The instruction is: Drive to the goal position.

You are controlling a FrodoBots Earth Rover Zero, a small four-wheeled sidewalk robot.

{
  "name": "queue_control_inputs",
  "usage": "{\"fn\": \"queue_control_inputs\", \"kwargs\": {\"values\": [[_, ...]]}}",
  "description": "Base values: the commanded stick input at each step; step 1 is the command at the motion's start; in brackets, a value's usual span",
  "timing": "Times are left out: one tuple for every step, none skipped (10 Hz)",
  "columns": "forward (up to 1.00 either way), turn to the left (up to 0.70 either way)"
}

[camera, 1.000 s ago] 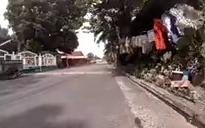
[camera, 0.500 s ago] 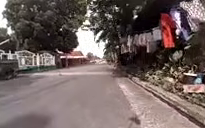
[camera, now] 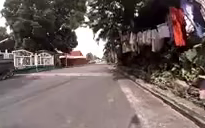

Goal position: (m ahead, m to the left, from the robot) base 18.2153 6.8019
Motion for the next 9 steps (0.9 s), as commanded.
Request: {"fn": "queue_control_inputs", "kwargs": {"values": [[0.70, 0.00], [0.70, 0.00], [0.70, 0.00], [0.70, 0.00], [0.70, 0.00], [0.70, 0.00], [0.70, 0.00], [0.70, 0.00], [0.70, 0.00]]}}
